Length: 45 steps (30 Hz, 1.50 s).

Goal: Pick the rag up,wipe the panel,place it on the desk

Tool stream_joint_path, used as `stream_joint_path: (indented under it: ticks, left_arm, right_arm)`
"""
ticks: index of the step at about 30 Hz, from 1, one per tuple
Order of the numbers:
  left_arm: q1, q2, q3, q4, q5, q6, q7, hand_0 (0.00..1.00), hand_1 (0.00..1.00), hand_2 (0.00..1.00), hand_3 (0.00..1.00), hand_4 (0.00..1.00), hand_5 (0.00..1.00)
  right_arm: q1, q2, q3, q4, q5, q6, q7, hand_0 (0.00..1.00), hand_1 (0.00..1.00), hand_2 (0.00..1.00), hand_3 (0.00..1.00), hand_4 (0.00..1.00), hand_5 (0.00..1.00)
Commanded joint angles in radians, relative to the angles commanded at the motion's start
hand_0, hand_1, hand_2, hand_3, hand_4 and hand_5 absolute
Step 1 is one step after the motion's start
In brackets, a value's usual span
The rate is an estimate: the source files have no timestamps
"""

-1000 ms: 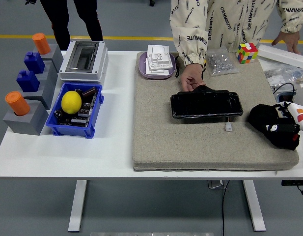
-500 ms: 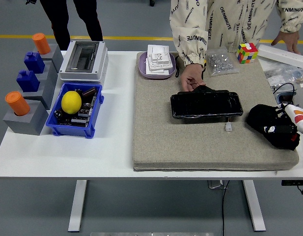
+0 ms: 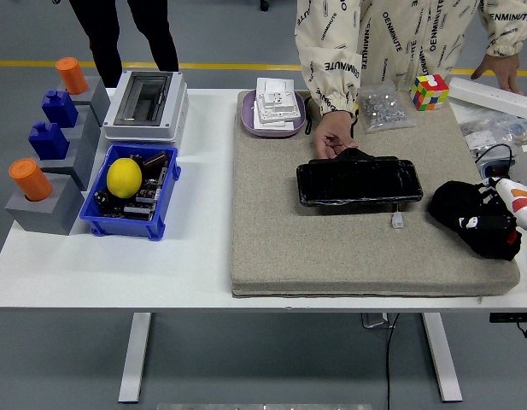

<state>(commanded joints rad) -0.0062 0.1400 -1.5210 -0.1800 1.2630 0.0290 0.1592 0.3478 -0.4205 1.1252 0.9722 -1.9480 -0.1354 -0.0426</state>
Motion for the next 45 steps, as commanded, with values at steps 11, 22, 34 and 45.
stream_joint_path:
  ticks: [11,22,34,45]
  left_arm:
    - [0.001,0.0,-0.003,0.0,0.002,0.001,0.001,0.643,0.691,0.73,0.565,0.593,0.471]
    - [0.0,0.001,-0.001,0.0,0.0,0.003,-0.004,0.643,0.691,0.729,0.565,0.593,0.471]
    - [0.003,0.003,0.001,0.0,0.002,0.004,-0.005,0.641,0.691,0.728,0.564,0.593,0.47]
    - [0.003,0.004,0.003,0.0,0.002,0.004,-0.005,0.641,0.69,0.726,0.565,0.592,0.469]
  right_arm:
    - [-0.003,0.01,0.003,-0.009,0.005,-0.026,0.002,0.616,0.557,0.597,0.658,0.998,0.517]
    - [-0.004,0.026,0.003,-0.011,0.0,-0.043,-0.004,0.569,0.515,0.549,0.548,0.998,0.488]
    - [-0.013,0.03,0.006,-0.013,-0.007,-0.059,-0.003,0.462,0.451,0.479,0.466,0.998,0.468]
    - [-0.013,0.025,0.004,-0.011,-0.012,-0.094,-0.001,0.376,0.388,0.449,0.433,0.998,0.403]
